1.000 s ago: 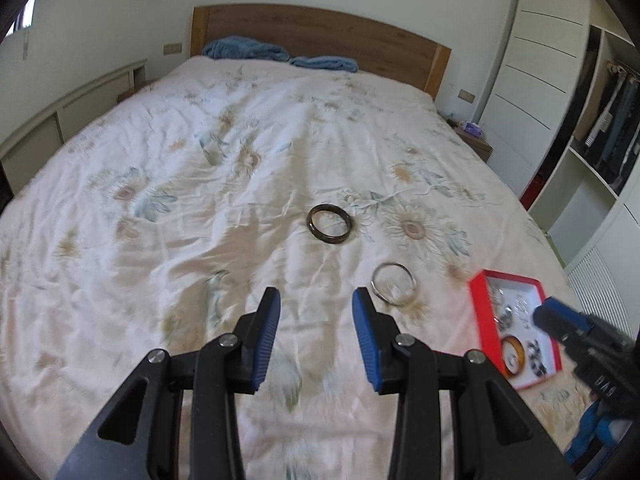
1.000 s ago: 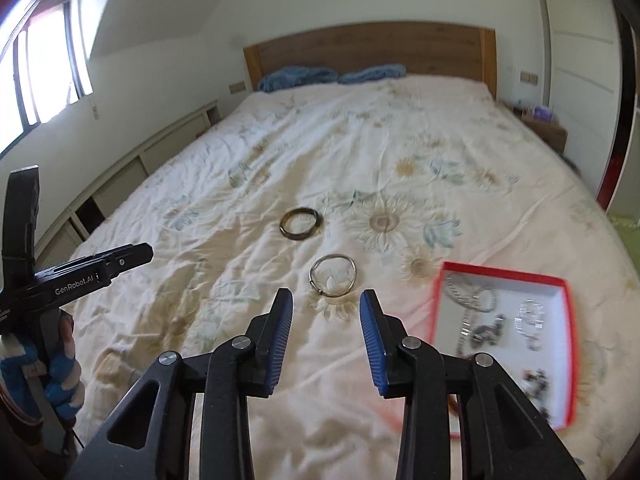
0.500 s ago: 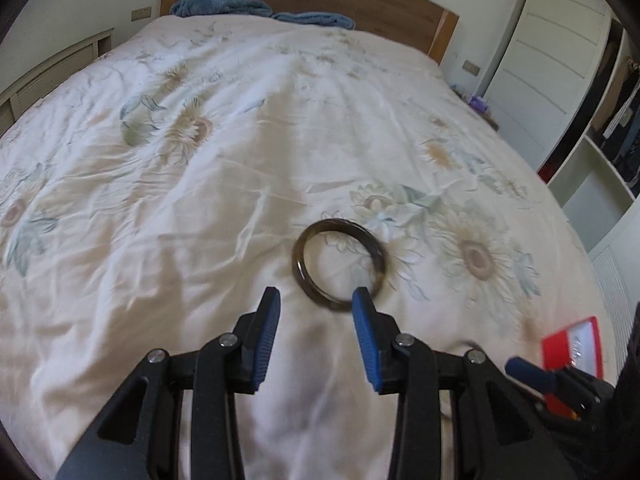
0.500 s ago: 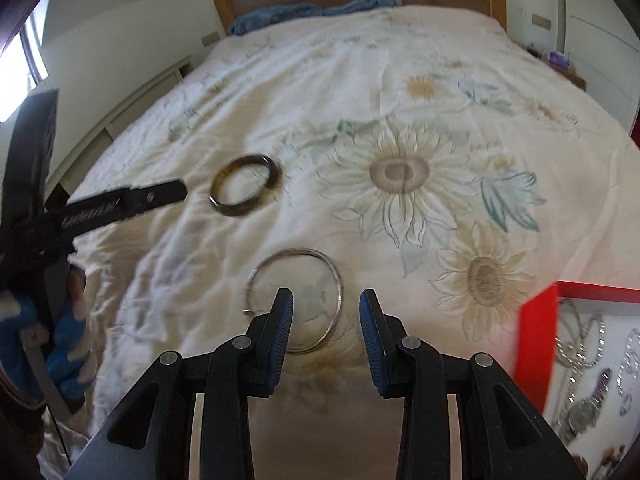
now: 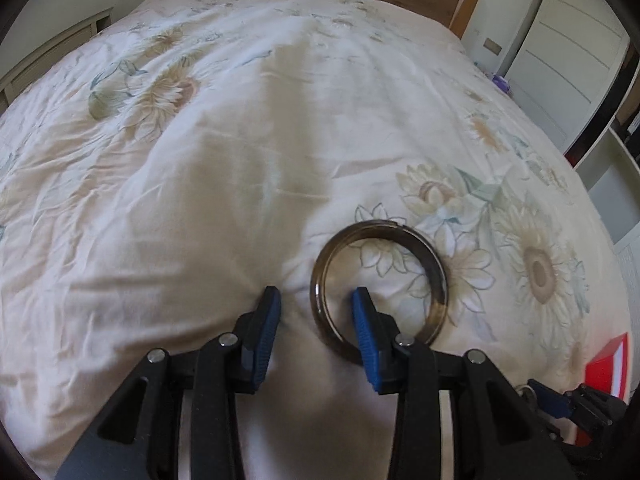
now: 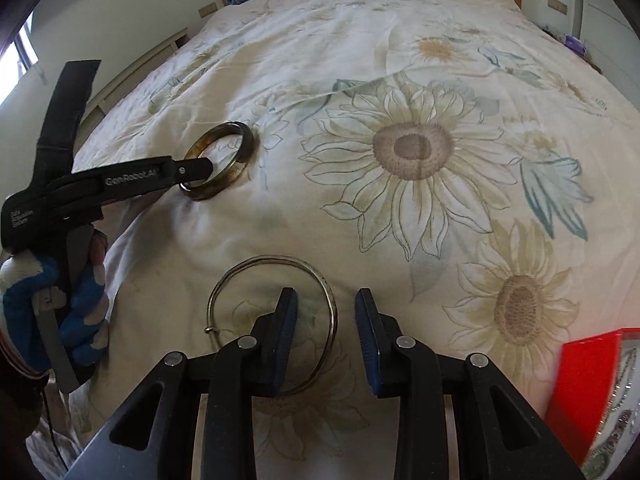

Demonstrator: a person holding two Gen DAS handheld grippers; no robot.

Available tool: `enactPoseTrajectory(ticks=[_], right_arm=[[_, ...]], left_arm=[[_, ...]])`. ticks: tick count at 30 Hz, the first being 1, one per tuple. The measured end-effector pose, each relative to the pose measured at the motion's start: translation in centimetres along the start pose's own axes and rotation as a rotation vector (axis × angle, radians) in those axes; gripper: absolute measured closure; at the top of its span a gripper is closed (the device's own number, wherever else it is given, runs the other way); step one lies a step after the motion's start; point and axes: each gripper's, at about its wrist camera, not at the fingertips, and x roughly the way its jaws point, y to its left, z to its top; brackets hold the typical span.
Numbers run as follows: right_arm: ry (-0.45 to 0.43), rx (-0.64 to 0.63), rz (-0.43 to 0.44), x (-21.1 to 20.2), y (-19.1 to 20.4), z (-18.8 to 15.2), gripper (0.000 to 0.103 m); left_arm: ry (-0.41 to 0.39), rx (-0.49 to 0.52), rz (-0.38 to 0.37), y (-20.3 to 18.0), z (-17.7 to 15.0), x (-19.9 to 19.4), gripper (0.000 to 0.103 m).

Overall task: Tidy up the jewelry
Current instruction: 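Grasp the dark brown bangle with the left tool while the right tool grasps the large silver bangle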

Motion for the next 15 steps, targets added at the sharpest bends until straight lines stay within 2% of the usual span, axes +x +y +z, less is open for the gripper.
enactPoseTrajectory(ticks=[3,8,15], right_arm=[[-0.016,0.005,0.008,0.4,-0.2,-0.1,0.073],[-0.04,0.004,0.016,0.6,-0.3,0.1,0.077],[-0.095,0.003,0.024,-0.3,0.0,0.5,0.093]], left_arm=[[-0.014,0.01,0.005,-0.2,0.0,0.3,0.072],[-0.052,0.017,0.032,-0.1,0.0,0.1,0.094],[-0.108,0.031,0.054,-0.8,-0.6,-1.8,0.095]])
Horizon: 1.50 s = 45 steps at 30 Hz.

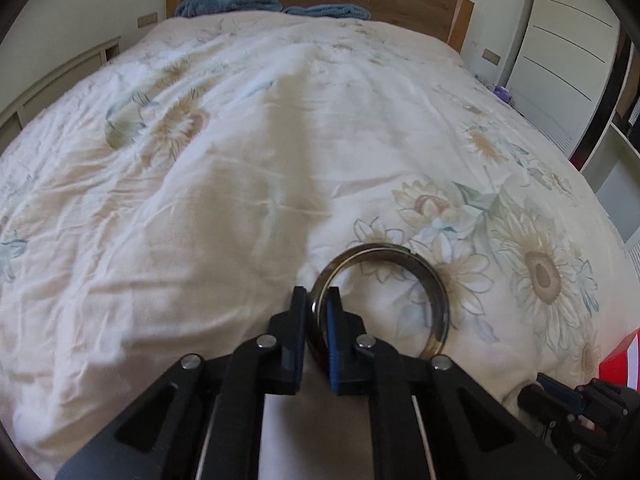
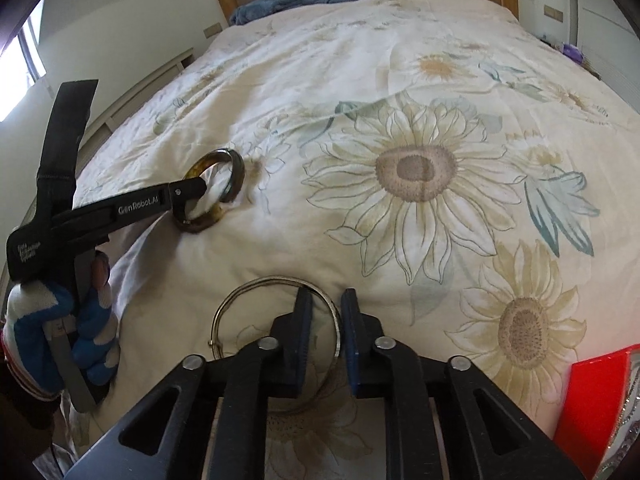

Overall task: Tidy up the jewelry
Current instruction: 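Grasp the dark brown bangle with the left tool while the right tool grasps the large silver bangle, then carry both bangles into the red box and open both tools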

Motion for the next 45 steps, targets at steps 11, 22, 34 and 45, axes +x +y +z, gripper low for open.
enactPoseTrajectory(ticks=[11,22,34,45], right_arm=[[-0.121,-0.079,-0.024,-4.3,1.7,-2.2,0.097],[-0.225,-0.124,-0.045,-14.6,4.8,-4.6,0.097],[-0.317,0.0,-0.171,-26.8,-2.8,-8.4,0.097],[-0.292,0.147,-0.269,-29.2,-13.0,-12.2,0.097]], left_arm=[[-0.08,0.003,0.01,-0.8,-3.0,-5.5,0.096],[-0.161,0.034,-0.004,-2.8,-5.3,-18.3,0.096],[-0.149,0.11,-0.147,-13.2,-7.9,-24.0,0.096],[-0.021,0.266,-0.237,-25.8,-12.1,-19.7,0.095]])
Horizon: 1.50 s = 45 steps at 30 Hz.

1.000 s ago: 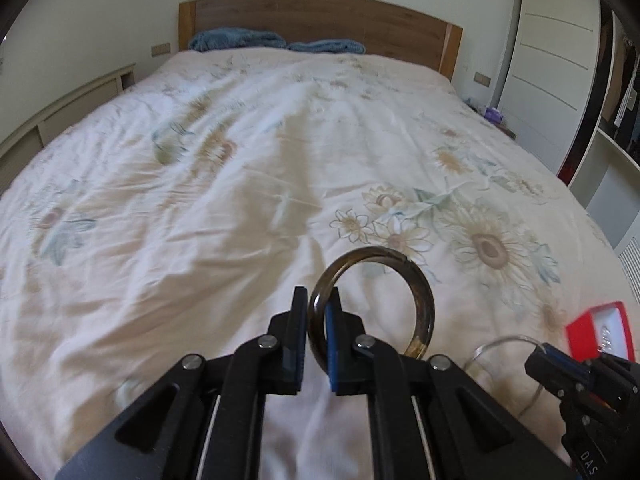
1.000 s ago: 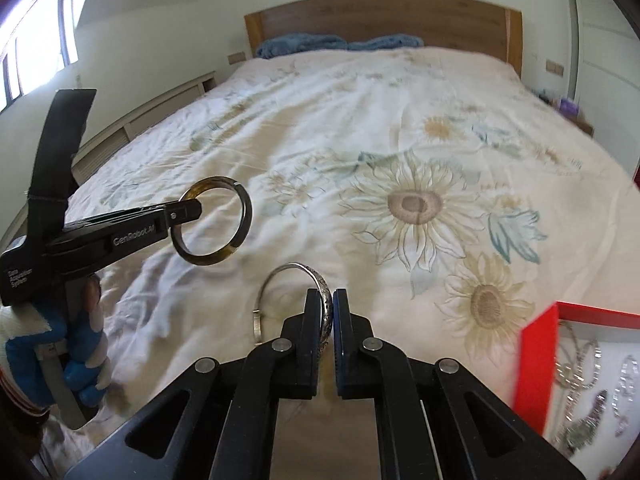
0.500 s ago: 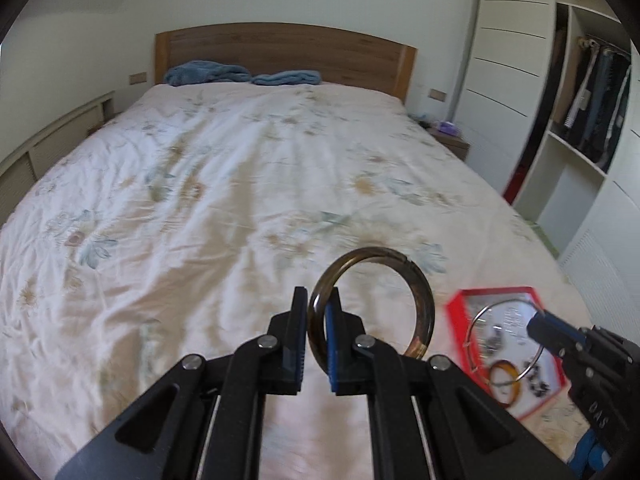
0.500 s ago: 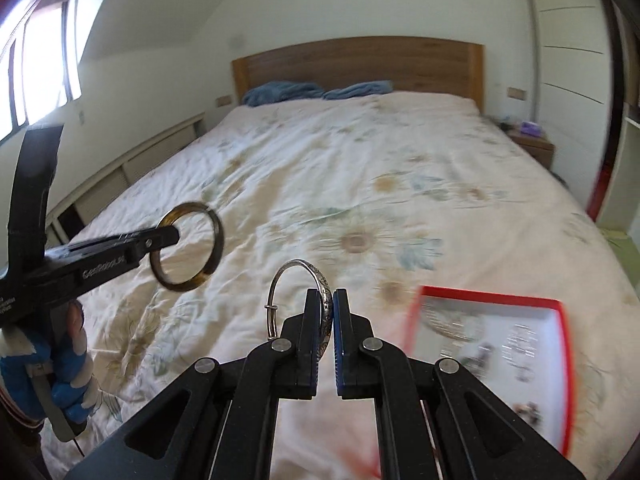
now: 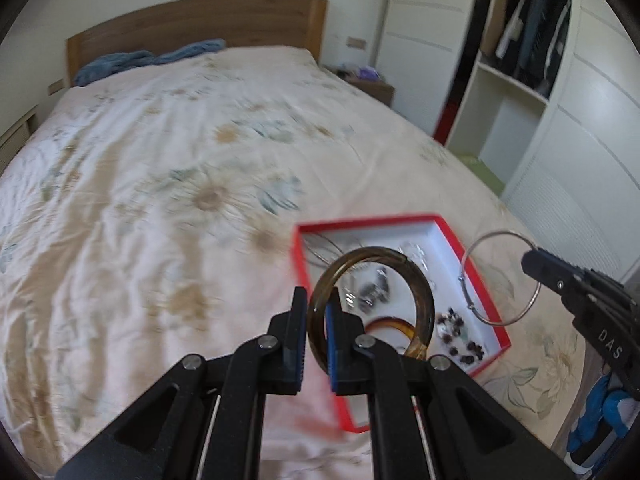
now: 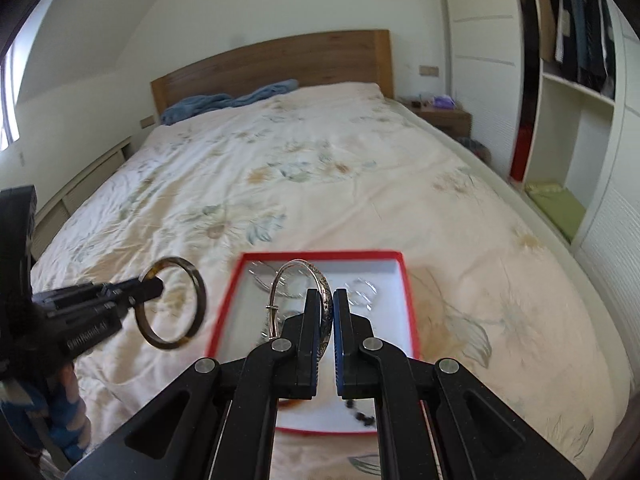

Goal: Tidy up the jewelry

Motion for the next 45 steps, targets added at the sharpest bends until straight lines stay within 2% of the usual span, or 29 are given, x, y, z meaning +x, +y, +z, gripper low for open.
enactPoseTrajectory(ticks=[6,15,25,29,31,33,34,35,36,40,45], right_arm=[[0.052,0.045,0.023,2.7,-1.8,-1.8,0.097],[0.137,0.12,0.017,7.0,-4.6,-4.3,0.097],[0.205,0.13,-0.041,9.2,-5.9,-5.5,0.096],[0.222,0.104,-0.072,9.3,-5.7,-5.8,0.096],[0.232,0.105,-0.075,9.1,-5.7,-5.8,0.094],[0.228,0.104,-0.078,8.6,-5.5,-5.7,0.087],[0.221,0.101,-0.08,8.2,-5.3,-5.5,0.084],[0.214,0.099,-0.086,7.7,-5.2,-5.4,0.075],[0.203,0.099,-0.09,7.1,-5.1,-5.2,0.07],[0.165,0.109,-0.102,4.3,-4.4,-4.2,0.067],[0.121,0.097,-0.085,0.6,-1.7,-3.8,0.053]], left_arm=[[0.076,0.04,0.019,-2.3,-1.0,4.1,0.095],[0.152,0.053,0.062,-3.1,-1.8,8.5,0.095],[0.174,0.042,0.056,-3.2,-1.7,10.1,0.095],[0.195,0.022,0.017,-3.1,-1.7,10.5,0.094],[0.203,0.007,-0.004,-2.9,-1.6,10.4,0.094],[0.204,-0.011,-0.028,-2.6,-1.5,10.0,0.089],[0.198,-0.019,-0.039,-2.4,-1.4,9.5,0.082],[0.19,-0.022,-0.045,-2.3,-1.3,9.1,0.075],[0.179,-0.027,-0.051,-2.2,-1.2,8.4,0.074],[0.147,-0.047,-0.062,-1.6,-0.9,5.4,0.071],[0.092,-0.061,-0.05,-0.1,-1.8,-0.1,0.069]])
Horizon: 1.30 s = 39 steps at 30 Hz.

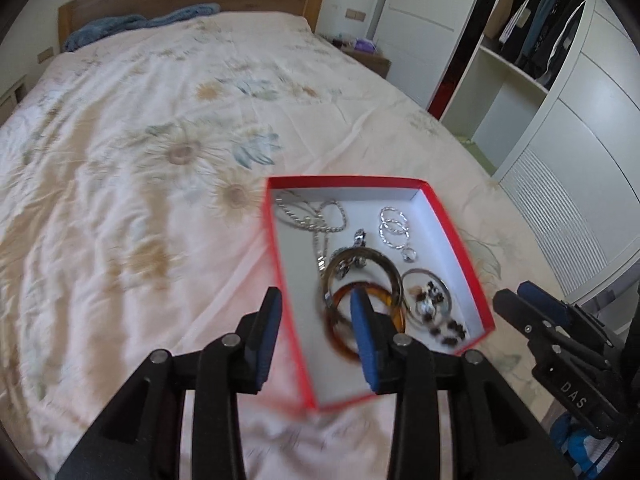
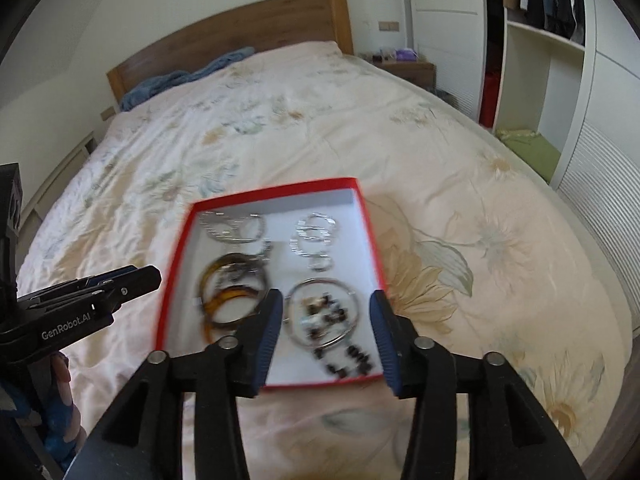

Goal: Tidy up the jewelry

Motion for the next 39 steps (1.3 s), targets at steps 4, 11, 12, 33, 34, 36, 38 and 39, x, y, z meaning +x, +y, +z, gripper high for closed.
enactPoseTrajectory(ticks=[4,11,12,33,34,36,38,39], right_arm=[[-0.011,-0.032,0.041,-2.8,3.3,-1.3,0.046],[-0.038,-0.132,0.105,-7.5,9.7,-4.6,0.026],[-0.043,-0.139,0.111,-8.1,10.5,-5.2,0.024],[-0.184,-0.193,0.109,-19.2,15.3,-11.8,0.005],[-0.193,-0.192,0.106,-19.7,15.2,-11.9,0.005],[-0.207,-0.194,0.105,-20.5,15.2,-12.2,0.001],[-0.217,-0.199,0.108,-21.2,15.3,-12.6,0.001],[-0.221,-0.203,0.109,-21.5,15.4,-12.7,0.001]], left_arm=[[-0.035,-0.023,0.046,1.7,-2.0,-4.6,0.069],[-0.133,-0.042,0.158,5.0,-7.6,-13.0,0.069],[-0.14,-0.048,0.168,5.4,-8.2,-13.8,0.069],[-0.366,-0.079,0.306,7.3,-17.3,-28.2,0.066],[-0.377,-0.079,0.307,7.3,-17.5,-28.7,0.06],[-0.404,-0.079,0.31,7.1,-18.2,-29.7,0.054],[-0.417,-0.075,0.317,7.0,-18.7,-30.4,0.053],[-0.419,-0.076,0.316,6.9,-18.8,-30.6,0.053]])
